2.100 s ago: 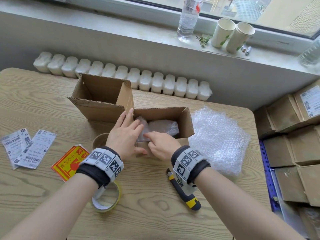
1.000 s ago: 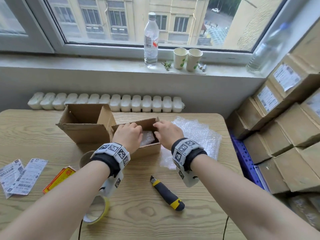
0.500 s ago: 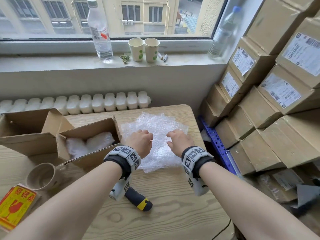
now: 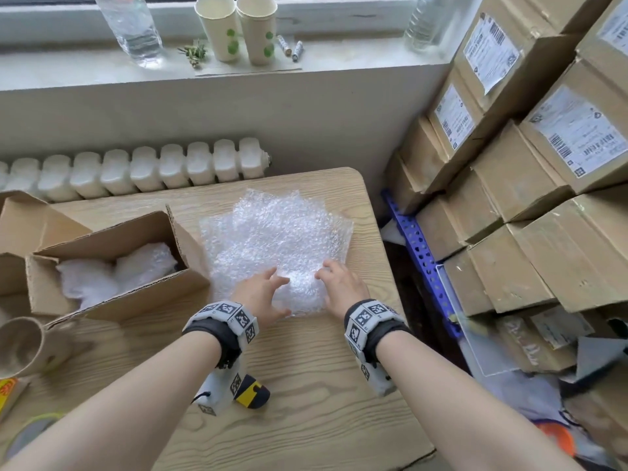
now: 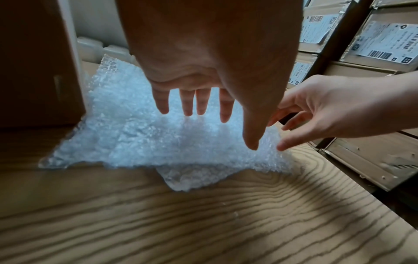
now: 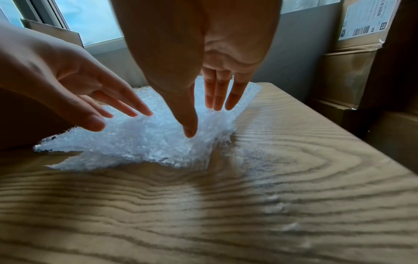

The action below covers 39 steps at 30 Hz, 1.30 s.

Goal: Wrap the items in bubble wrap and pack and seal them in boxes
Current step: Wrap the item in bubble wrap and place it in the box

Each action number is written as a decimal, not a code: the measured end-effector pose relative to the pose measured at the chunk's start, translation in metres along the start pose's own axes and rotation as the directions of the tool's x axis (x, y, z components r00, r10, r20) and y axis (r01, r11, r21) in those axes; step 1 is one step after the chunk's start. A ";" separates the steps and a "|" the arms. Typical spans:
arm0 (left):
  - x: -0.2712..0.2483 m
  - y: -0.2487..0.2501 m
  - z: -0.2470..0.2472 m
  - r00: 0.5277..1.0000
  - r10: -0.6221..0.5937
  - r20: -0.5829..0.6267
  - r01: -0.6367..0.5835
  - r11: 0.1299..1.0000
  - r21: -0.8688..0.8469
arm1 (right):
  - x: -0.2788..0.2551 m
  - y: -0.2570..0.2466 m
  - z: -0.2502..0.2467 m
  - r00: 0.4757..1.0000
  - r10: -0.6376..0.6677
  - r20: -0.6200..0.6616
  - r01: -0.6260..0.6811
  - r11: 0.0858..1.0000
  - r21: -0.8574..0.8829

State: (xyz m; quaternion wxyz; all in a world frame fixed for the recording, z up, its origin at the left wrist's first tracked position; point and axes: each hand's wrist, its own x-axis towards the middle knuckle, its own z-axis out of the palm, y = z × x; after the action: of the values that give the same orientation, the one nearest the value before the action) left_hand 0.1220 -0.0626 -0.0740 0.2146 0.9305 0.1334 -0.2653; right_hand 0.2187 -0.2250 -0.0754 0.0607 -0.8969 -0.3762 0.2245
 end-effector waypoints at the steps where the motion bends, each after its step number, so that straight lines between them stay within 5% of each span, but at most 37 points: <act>1: 0.001 0.001 0.002 1.000 0.003 -0.001 -0.003 1.000 -0.003 | 0.001 0.002 0.001 1.000 0.001 -0.016 -0.001 1.000 0.008; 8: 0.001 0.005 0.014 0.999 -0.011 -0.042 0.010 1.000 -0.012 | 0.006 0.004 0.008 0.996 -0.019 -0.092 0.018 1.000 -0.006; 12: -0.001 0.008 0.017 0.997 -0.039 -0.059 0.037 0.999 -0.034 | 0.004 0.004 -0.001 0.991 -0.021 -0.131 0.038 0.991 0.126; 19: -0.015 0.016 -0.014 0.937 -0.123 -0.327 0.017 0.951 -0.309 | -0.009 -0.006 -0.044 0.939 0.035 -0.342 0.077 0.948 0.309; 24: -0.036 0.000 -0.054 0.870 -0.173 -0.462 -0.149 0.801 -0.580 | -0.016 -0.016 -0.081 0.855 0.246 -0.456 0.008 0.874 0.486; 27: -0.058 -0.014 -0.081 0.817 -0.161 -0.553 -0.289 0.715 -0.636 | -0.016 -0.027 -0.093 0.859 0.311 -0.406 -0.036 0.828 0.560; 29: -0.073 -0.023 -0.097 0.794 -0.165 -0.586 -0.348 0.666 -0.660 | -0.015 -0.039 -0.096 0.884 0.344 -0.316 -0.056 0.749 0.660; 34: -0.109 -0.045 -0.125 0.760 -0.178 -0.625 -0.454 0.542 -0.707 | -0.003 -0.073 -0.099 0.946 0.323 0.010 -0.104 0.276 0.956; 39: -0.134 -0.072 -0.137 0.710 -0.250 -0.658 -0.422 0.597 -0.682 | -0.002 -0.109 -0.102 0.971 0.234 -0.053 -0.006 0.244 0.970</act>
State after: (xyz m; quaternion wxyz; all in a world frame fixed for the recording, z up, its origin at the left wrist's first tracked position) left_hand 0.0450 0.0463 0.0814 0.5523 0.7653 0.2580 0.2067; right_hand 0.1926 -0.1426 0.0462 0.6126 -0.7152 -0.0833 0.3260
